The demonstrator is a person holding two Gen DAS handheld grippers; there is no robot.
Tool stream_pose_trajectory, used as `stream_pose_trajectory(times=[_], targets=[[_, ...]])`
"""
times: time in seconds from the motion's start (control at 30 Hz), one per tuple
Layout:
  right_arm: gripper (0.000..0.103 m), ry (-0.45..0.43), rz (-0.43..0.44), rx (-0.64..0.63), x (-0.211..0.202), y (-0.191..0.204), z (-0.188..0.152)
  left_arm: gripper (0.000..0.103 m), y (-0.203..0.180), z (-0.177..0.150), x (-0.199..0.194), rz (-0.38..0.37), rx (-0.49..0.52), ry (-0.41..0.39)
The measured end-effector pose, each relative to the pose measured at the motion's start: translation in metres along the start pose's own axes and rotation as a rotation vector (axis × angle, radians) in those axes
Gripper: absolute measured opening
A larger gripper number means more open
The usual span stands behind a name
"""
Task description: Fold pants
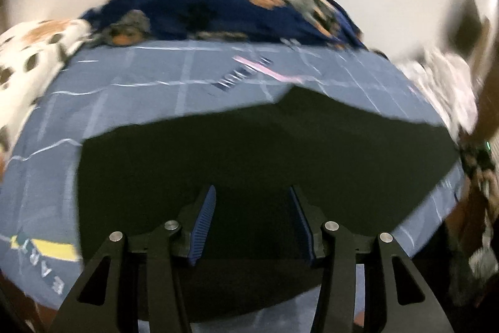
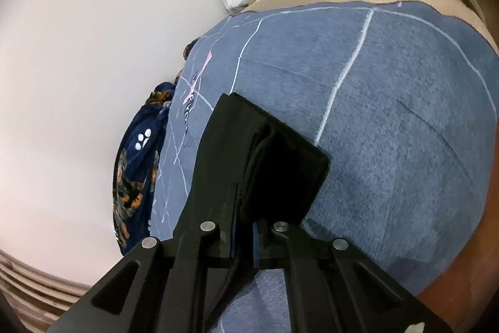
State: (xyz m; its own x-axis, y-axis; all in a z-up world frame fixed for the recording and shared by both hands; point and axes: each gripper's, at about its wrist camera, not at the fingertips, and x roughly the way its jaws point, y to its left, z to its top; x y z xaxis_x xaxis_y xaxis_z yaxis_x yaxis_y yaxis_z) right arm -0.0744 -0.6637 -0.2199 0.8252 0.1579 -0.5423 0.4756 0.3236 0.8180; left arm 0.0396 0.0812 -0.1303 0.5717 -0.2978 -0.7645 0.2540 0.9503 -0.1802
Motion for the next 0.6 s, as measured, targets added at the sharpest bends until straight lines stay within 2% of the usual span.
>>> stream_pose_trajectory(times=[0.1, 0.3, 0.4, 0.6], targets=[[0.003, -0.002, -0.004, 0.005, -0.001, 0.001, 0.0, 0.049, 0.01, 0.002, -0.004, 0.034, -0.021, -0.011], [0.003, 0.0, 0.0, 0.024, -0.001, 0.0, 0.001, 0.049, 0.02, -0.01, 0.001, 0.13, -0.01, 0.016], [0.003, -0.003, -0.005, 0.024, -0.001, 0.001, 0.001, 0.049, 0.02, -0.015, 0.005, 0.183, 0.017, 0.025], [0.003, -0.019, -0.026, 0.01, 0.0, 0.005, -0.003, 0.049, 0.008, -0.018, 0.011, 0.234, 0.107, 0.023]])
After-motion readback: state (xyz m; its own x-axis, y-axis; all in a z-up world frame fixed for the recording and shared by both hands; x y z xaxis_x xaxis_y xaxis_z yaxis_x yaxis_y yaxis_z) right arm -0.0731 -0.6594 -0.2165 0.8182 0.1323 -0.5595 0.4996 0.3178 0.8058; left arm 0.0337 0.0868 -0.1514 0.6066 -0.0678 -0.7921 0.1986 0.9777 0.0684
